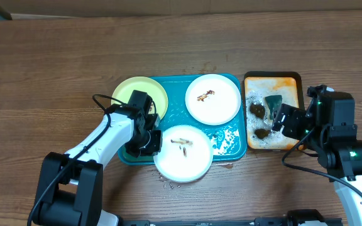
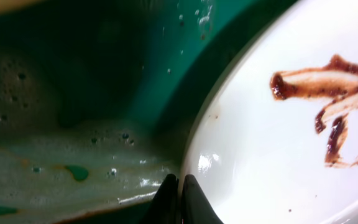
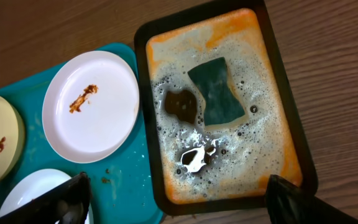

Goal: Clean dirty plates on tray and stack at the side
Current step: 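Move the left gripper to the front white plate rim and grasp it, then lower the right gripper into the soapy tray and grasp the sponge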

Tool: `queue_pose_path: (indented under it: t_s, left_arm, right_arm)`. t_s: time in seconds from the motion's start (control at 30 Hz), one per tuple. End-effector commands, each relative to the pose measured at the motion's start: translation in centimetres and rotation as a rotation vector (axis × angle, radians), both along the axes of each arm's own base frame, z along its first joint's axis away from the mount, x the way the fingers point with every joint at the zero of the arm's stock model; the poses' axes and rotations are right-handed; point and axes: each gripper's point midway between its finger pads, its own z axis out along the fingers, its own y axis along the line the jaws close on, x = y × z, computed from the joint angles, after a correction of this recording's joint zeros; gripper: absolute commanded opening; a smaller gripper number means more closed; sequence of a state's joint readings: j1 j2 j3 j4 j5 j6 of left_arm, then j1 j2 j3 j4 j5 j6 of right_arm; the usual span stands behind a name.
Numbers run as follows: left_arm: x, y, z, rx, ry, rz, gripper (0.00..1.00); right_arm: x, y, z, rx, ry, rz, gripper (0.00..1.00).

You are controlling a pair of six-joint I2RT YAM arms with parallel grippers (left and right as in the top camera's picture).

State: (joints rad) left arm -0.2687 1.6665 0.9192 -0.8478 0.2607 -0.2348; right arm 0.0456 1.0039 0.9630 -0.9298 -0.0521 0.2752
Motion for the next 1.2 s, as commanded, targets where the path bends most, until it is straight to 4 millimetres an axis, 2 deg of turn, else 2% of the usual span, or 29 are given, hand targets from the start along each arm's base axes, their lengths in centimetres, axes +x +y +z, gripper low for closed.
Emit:
queue_pose_path:
  t_s: [0.0,0.1,0.2,0.3,0.53,0.63,0.73,0.83,1.03,1.17]
  left_arm:
    - [0.3,-0.3,-0.2,-0.004,-0.006,0.009,0.04]
    - [0.9,-0.5,0.0,-0.009,-0.025,0.009,0.04]
    - [1.5,-0.6,0.3,-0.015,-0.046,0.009,0.04]
    - [2.0,-0.8,0.4,-0.021,-0.061,0.011,0.04]
    - [1.9,-0.8,0.4,-0.019,-0.058,0.017,0.04]
    - [1.9,-0.8,0.4,-0.019,-0.058,0.017,0.04]
    - [1.9,-0.8,0.4,-0.019,-0.058,0.017,0.04]
    - [1.9,-0.8,0.4,-0.019,-0.058,0.017,0.04]
    - [1.9,-0.8,0.4,-0.019,-0.059,0.017,0.05]
    - [1.9,-0.8,0.4,-0.019,-0.059,0.017,0.05]
  right_arm:
    - [0.6,0.2,0.4,-0.03,-0.015,0.06,0.88]
    - [0.9,0.3,-0.2,-0.04,0.003,0.085,0.86]
    - [1.4,0.4,-0.3,-0.039,-0.001,0.085,0.76]
    - [2.4,0.7,0.0,-0.03,-0.034,0.102,0.72]
    - [6.4,0.9,1.5,-0.079,-0.045,0.163,0.7]
    - [8.2,0.9,1.0,-0.093,0.012,0.181,0.7]
    - [9.4,0.6,-1.2,-0.112,0.092,0.177,0.77]
    - [9.9,-0.3,-4.3,-0.15,0.184,0.156,0.77]
    - [10.3,-2.1,-9.2,-0.249,0.322,0.126,0.77]
    - [10.1,-2.2,-11.9,-0.254,0.397,0.144,0.74]
